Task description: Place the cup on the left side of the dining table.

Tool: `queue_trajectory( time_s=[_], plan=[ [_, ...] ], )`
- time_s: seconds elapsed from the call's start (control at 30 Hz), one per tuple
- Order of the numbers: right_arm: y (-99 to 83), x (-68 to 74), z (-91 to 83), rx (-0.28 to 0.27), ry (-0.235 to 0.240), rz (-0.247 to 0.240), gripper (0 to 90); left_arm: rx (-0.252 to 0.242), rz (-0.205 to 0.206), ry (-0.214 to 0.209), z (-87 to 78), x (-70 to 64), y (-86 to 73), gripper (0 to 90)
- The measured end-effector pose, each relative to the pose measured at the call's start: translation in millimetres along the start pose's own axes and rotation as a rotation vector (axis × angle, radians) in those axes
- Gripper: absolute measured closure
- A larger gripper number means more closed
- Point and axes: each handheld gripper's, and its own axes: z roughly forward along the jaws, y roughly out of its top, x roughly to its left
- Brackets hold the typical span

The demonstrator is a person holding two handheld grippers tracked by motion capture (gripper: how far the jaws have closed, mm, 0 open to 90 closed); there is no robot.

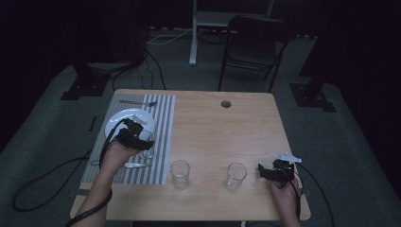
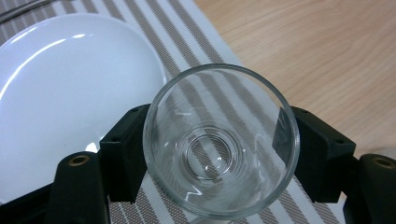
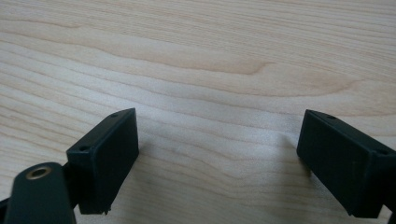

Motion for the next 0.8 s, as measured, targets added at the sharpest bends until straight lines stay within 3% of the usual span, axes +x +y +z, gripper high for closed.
queue_trajectory(
  time_s=[0.1,0.2,0.47,0.8],
  plan=[
    [0.0,0.0,0.0,0.0,0.0,0.0,12.3,-0.007,-0.024,-0.006,1.5,3.2,-2.1,29.3],
    [0.0,0.0,0.0,0.0,0.0,0.0,12.4,0.006,-0.008,0.014,5.6,2.0,-2.1,29.3],
    [0.0,0.0,0.0,0.0,0.0,0.0,12.4,-0.037,-0.047,-0.009,6.7,6.9,-9.1,29.2],
    [0.0,0.0,0.0,0.0,0.0,0.0,12.3,-0.089,-0.068,0.029,6.3,1.2,-19.3,28.4]
  ],
)
